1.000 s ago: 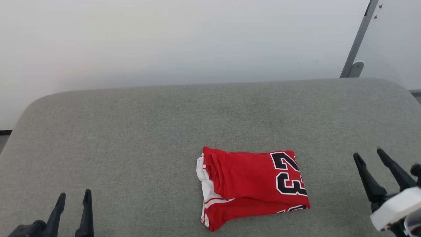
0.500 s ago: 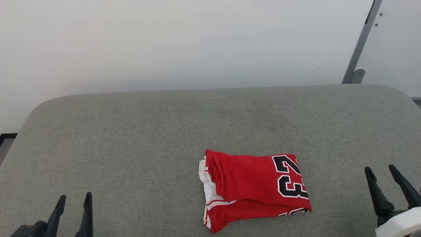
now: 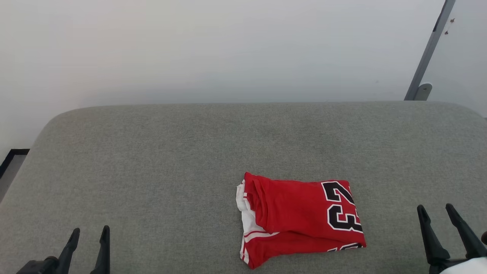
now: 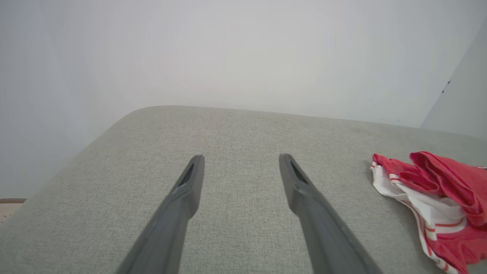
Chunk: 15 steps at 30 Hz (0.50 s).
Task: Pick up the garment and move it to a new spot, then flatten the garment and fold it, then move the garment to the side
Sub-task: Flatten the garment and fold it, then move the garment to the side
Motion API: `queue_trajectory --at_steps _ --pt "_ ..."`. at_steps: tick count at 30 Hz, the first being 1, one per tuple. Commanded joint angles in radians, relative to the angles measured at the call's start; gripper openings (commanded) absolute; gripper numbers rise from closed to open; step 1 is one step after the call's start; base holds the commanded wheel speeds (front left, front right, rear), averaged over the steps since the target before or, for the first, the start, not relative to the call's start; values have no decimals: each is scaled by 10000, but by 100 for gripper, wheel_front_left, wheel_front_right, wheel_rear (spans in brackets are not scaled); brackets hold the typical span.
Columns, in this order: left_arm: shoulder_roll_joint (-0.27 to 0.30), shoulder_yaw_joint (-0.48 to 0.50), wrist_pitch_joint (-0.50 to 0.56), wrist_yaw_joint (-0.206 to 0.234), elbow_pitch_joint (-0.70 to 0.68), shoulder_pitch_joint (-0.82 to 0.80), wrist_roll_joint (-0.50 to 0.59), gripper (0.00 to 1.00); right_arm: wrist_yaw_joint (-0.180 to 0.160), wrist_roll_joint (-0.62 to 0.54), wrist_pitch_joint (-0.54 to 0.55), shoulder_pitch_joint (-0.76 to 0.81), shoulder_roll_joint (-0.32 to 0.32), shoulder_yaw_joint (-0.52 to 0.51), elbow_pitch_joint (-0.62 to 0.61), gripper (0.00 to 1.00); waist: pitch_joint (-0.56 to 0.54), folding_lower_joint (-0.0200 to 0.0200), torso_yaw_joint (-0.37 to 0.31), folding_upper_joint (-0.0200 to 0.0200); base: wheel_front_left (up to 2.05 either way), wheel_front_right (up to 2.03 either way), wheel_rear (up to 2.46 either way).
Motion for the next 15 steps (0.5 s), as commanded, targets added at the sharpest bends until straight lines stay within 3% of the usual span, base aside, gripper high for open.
queue_trajectory --at_steps 1,15 --pt "-46 17 -49 -35 4 -82 -27 100 0 -77 -39 131 106 -38 -50 100 8 0 24 -1 0 0 0" --pt "-335 -98 -50 -35 14 -64 95 100 0 -250 -40 245 252 -85 -134 100 5 0 148 -1 0 0 0"
